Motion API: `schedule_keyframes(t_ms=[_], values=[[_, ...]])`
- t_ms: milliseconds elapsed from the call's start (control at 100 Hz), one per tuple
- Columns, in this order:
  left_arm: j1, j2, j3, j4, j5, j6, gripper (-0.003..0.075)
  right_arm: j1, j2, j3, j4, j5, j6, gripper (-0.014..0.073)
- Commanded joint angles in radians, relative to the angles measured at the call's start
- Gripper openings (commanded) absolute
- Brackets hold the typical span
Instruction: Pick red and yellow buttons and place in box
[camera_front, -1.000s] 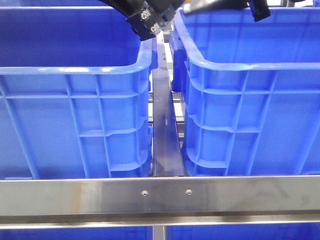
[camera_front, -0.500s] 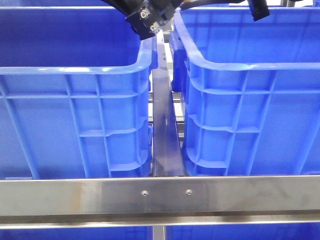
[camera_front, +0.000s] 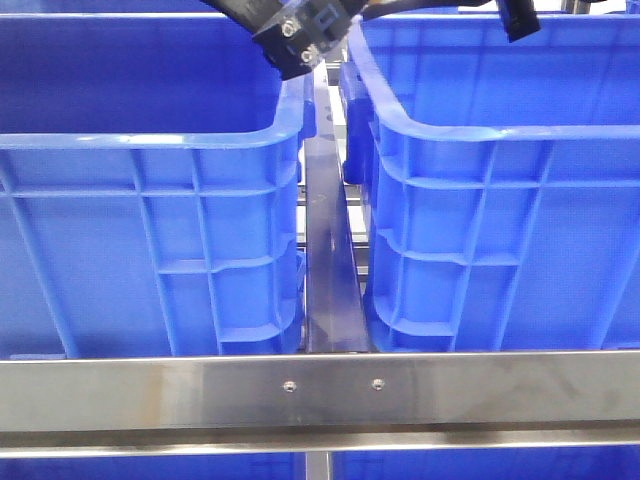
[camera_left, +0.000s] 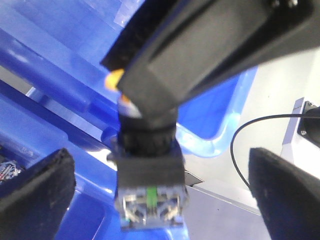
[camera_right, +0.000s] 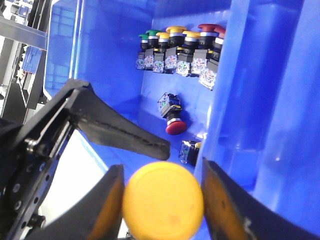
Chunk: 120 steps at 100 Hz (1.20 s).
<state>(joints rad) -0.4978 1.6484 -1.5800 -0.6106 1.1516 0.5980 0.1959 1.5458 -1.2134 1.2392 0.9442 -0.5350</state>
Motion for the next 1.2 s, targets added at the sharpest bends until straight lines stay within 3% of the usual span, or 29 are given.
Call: schedule_keyframes(t_ms=[0,220,420,770,1190], values=[[-0.010,-0.051,-0.032,-0.052,-0.009,0.000,0.0661,-0.036,-0.045,-0.049,0.062,0.021,-0.010,0.0283],[-0.010,-0.051,-0.032,-0.052,-0.001,0.000,0.0661,-0.152,-0.050,-0.133,0.057,0.047,-0.073,0.0283],[-0.010,-0.051,-0.032,-0.052,0.003,0.000,0.0661,-0.225,-0.049,-0.151,0.045,-0.059,-0.228,0.0281],[-0.010,-0.051,-0.032,-0.052,0.007,0.000,0.0661,-0.230,-0.037,-0.151,-0.037,-0.420,-0.497,0.0281],[-0.010,-0.051,-0.032,-0.052,0.007,0.000,0.0661,-0.230,0.091,-0.149,-0.038,-0.572,-0.697,0.0281]])
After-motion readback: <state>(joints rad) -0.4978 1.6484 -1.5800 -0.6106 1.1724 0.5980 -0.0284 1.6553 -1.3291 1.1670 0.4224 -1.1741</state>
